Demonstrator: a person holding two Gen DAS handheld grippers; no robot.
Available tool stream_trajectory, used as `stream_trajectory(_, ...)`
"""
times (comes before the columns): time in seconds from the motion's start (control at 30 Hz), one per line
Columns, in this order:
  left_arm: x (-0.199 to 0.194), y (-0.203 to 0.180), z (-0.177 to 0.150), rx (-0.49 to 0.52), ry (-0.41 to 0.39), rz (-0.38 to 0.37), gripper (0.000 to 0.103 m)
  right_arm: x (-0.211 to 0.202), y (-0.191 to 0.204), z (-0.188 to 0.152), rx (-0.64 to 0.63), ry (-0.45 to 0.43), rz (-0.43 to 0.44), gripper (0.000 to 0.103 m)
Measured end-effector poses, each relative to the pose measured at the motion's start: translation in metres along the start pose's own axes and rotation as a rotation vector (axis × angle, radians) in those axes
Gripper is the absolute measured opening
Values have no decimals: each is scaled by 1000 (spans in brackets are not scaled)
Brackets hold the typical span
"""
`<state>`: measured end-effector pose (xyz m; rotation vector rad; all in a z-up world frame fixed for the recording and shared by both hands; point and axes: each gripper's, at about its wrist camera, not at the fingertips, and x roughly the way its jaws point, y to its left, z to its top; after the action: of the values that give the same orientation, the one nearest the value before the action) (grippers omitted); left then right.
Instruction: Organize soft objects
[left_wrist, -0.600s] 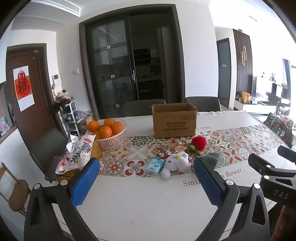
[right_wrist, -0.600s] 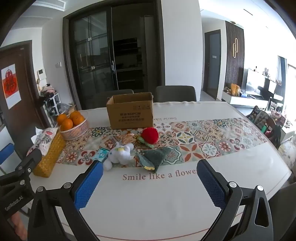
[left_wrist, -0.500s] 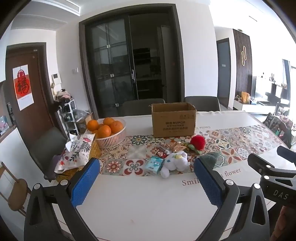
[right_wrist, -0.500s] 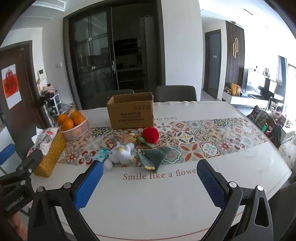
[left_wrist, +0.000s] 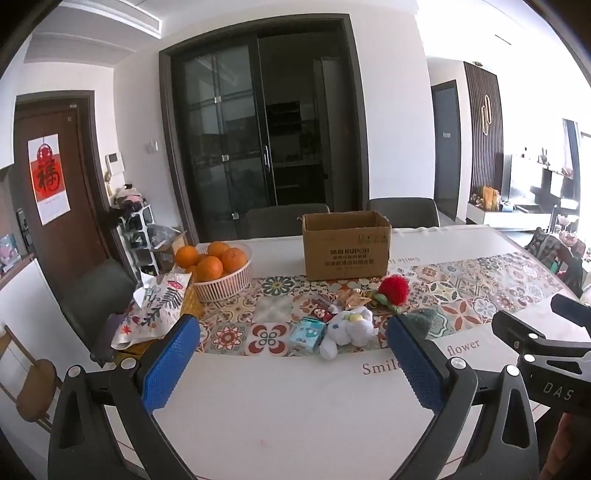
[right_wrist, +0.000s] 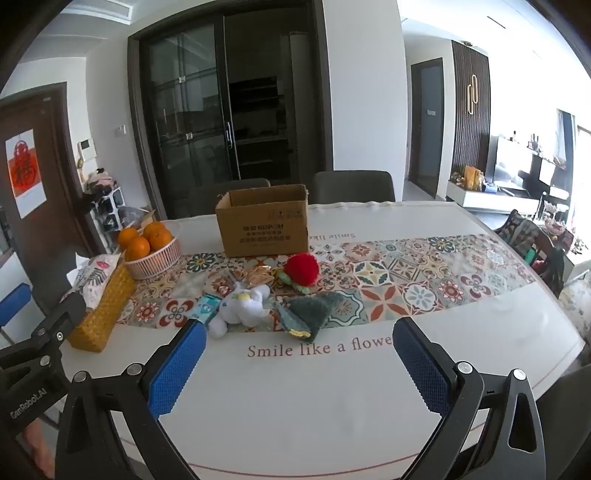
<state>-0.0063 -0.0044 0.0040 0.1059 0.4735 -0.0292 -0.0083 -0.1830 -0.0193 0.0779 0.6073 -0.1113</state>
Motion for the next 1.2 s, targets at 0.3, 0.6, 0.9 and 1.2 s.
stream_trajectory(0.3, -4, -2, 2, -1, -5, -3, 103, -2, 0, 0, -1, -9, 8, 102)
stream_trajectory(0.6, -5, 0, 1, -6, -7, -3, 103, -2, -3, 1, -7, -16, 21, 102)
stream_trajectory(0.9, -5, 1, 0, -7, -8, -4, 103, 0, 3, -1, -11, -17, 25, 102)
stream_trajectory(1.2, -6, 3, 0, -9, -9, -9, 103, 0, 4, -1, -11, -23, 24, 102)
